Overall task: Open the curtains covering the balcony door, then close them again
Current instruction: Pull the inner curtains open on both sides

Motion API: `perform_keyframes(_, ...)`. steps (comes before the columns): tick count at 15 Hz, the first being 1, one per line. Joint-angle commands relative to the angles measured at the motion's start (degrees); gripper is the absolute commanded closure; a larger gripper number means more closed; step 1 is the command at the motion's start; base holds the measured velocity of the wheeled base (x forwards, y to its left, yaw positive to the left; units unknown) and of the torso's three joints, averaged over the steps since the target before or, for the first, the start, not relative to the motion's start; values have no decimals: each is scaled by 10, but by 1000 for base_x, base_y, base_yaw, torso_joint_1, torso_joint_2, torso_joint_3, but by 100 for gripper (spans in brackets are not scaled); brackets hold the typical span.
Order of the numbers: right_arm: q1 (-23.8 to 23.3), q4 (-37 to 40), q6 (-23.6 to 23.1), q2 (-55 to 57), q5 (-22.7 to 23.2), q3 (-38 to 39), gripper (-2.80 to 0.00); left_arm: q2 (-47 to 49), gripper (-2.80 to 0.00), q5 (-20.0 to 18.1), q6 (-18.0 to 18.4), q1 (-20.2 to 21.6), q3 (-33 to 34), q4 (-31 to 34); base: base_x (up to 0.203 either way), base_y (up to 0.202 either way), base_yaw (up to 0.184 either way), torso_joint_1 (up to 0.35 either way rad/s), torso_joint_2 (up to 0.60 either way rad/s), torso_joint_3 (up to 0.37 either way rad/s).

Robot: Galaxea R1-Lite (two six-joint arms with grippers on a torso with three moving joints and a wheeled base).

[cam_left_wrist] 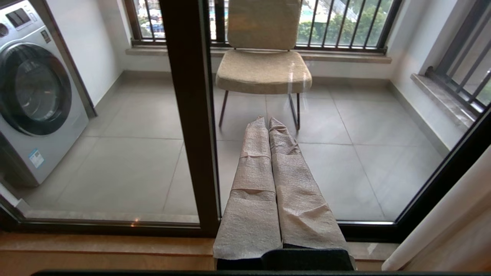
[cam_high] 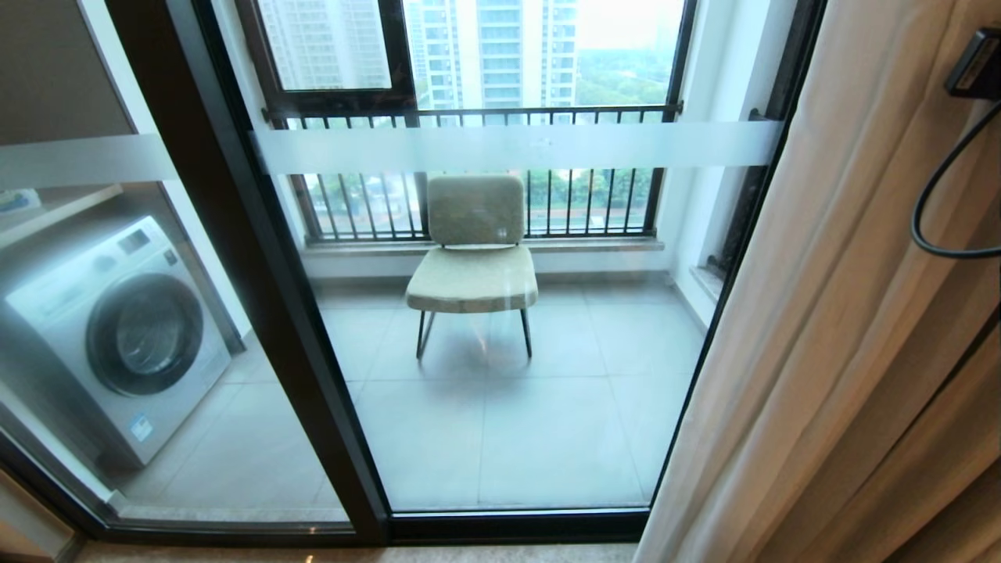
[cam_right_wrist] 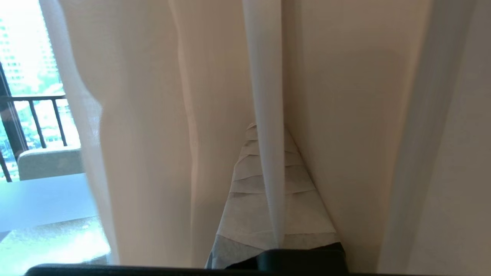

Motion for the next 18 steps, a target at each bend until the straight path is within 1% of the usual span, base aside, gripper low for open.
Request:
perform_keyframes(1,0,-2,0,1,-1,0,0,0,0,0,0,0,0,0,0,-193,2,3,7,3)
perform_keyframes(13,-2,1,0,-10,-1,1,0,0,0,1,0,0,0,0,0,-192,0,3,3,2)
perform_keyframes(15,-3,0,0,-14,-1,6,0,0,0,1,0,0,0,0,0,-110,-2,0,2,6)
perform_keyframes(18,-4,0,0,-16,-1,5,0,0,0,1,0,0,0,0,0,0,0,0,0,0)
